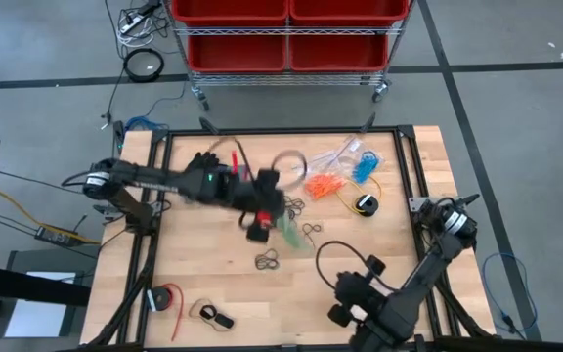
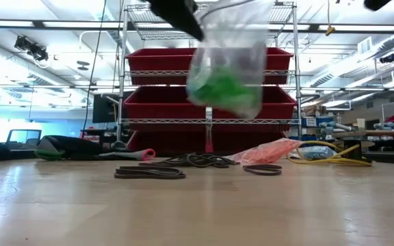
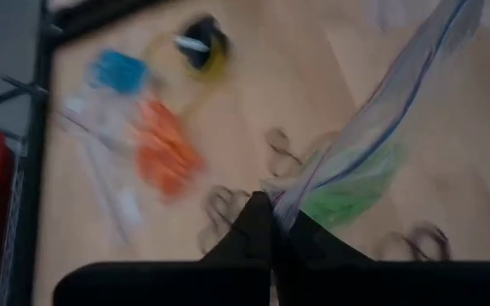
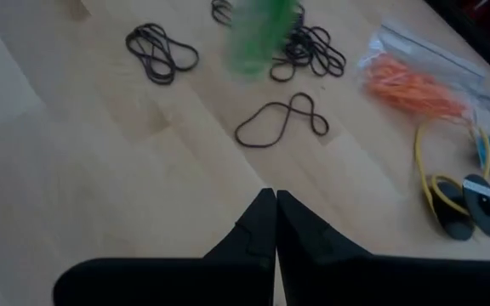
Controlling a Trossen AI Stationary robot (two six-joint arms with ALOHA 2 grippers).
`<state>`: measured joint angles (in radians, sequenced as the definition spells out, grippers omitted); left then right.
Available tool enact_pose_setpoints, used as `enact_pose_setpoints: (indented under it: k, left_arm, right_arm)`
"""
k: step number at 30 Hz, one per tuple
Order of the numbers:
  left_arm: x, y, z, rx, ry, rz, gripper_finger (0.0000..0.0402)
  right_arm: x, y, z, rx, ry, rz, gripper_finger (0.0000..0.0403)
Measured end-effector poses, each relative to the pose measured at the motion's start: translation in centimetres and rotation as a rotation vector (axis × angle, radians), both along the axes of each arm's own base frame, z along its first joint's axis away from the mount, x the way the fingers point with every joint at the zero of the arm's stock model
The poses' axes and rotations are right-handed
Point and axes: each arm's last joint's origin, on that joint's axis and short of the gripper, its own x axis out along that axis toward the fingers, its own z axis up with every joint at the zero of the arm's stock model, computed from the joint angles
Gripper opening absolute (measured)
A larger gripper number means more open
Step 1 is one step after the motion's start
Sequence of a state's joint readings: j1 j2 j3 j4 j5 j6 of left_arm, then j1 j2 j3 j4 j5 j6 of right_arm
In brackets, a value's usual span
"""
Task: Sort rubber bands
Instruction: Close the transparent zip bag
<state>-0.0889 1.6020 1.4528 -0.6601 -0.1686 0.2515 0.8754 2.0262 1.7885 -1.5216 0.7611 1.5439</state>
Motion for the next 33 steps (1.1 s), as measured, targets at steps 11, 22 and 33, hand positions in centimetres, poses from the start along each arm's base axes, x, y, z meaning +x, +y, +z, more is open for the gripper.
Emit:
enact_pose_setpoints:
  k: [11, 22, 33]
  left_arm:
    - [3.5, 10.9, 2.1, -0.087, -0.155, -0.006, 0.0000]
    - [10.7, 19.6, -2.0, -0.276, -0.088, -0.070, 0.0000]
    - [12.8, 27.7, -6.9, -0.324, -0.159, 0.212, 0.0011]
  right_arm:
    - [-3.4, 0.4, -4.4, -0.044, -0.037, -0.067, 0.0000]
    - [-4.2, -1.9, -7.7, -0.092, -0.071, -0.211, 0.0000]
    - [-3.8, -2.5, -8.1, -0.097, -0.079, -0.250, 0.0000]
